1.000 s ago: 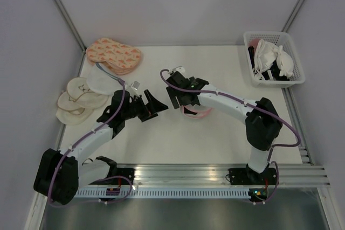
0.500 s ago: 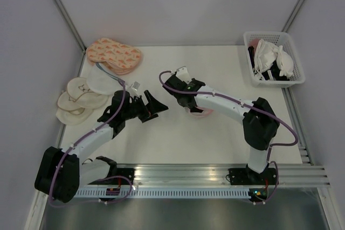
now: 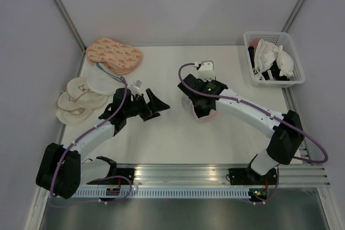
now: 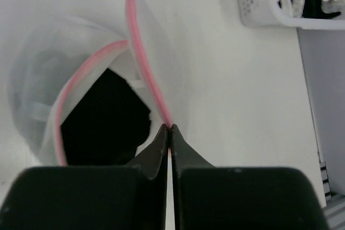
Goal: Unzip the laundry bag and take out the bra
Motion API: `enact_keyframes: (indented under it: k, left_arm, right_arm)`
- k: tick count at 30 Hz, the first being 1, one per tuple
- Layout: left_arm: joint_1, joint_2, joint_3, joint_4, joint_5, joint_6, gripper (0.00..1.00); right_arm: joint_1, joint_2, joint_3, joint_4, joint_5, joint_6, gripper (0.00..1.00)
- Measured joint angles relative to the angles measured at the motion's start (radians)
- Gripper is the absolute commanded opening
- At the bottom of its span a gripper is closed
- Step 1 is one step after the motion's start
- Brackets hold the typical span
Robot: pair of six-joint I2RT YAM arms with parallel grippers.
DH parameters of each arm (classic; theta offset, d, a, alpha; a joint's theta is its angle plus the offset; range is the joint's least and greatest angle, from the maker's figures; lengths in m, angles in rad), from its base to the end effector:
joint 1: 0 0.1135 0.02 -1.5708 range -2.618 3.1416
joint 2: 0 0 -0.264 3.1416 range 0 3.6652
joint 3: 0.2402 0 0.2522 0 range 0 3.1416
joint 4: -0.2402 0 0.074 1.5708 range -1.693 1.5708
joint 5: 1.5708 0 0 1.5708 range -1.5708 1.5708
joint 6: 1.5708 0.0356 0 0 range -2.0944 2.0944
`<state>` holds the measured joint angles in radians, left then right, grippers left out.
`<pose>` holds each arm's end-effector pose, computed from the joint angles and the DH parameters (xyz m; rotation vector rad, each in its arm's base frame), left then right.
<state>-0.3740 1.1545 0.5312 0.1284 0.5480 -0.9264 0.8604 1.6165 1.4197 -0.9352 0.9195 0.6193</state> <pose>0.2157 -0.1046 0.2111 -0.2504 2.2663 -1.3152 0.2332 0.2276 0.3016 -0.0232 2.1895 -0.4687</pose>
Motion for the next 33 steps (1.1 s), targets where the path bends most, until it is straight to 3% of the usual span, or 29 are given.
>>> enact_keyframes:
  k: [4,5,6,7,8,13,19,28,31,33]
  left_arm:
    - [-0.038,0.073,0.100,0.000,0.013,0.003,0.98]
    - [-0.050,0.092,0.129,-0.003,0.014,0.008,0.98]
    - [-0.066,0.117,0.170,-0.007,0.016,0.015,0.98]
    - [-0.081,0.148,0.213,-0.008,0.016,0.023,0.98]
    - [-0.095,0.180,0.258,-0.011,0.016,0.036,0.98]
    - [-0.168,0.371,0.499,-0.080,-0.014,0.142,0.96]
    - [-0.230,0.562,0.710,-0.236,-0.097,0.352,0.91]
    - [-0.274,0.710,0.801,-0.379,-0.178,0.602,0.89]
    - [-0.282,0.739,0.811,-0.397,-0.200,0.635,0.81]
    - [-0.286,0.758,0.820,-0.404,-0.208,0.646,0.70]
  right_arm:
    - [-0.100,-0.093,-0.121,-0.035,0.048,0.092,0.00]
    - [-0.135,-0.121,-0.158,-0.042,0.051,0.106,0.09]
    - [-0.170,-0.150,-0.196,-0.042,0.051,0.121,0.45]
    - [-0.208,-0.181,-0.230,-0.048,0.050,0.135,0.66]
    - [-0.240,-0.212,-0.257,-0.056,0.050,0.143,0.97]
    - [-0.286,-0.342,-0.298,-0.089,0.044,0.174,0.98]
    - [-0.286,-0.515,-0.354,0.019,-0.103,0.116,0.98]
    - [-0.286,-0.505,-0.470,0.149,-0.330,0.061,0.98]
    - [-0.285,-0.503,-0.499,0.182,-0.372,0.045,0.98]
    - [-0.285,-0.503,-0.519,0.226,-0.401,0.034,0.98]
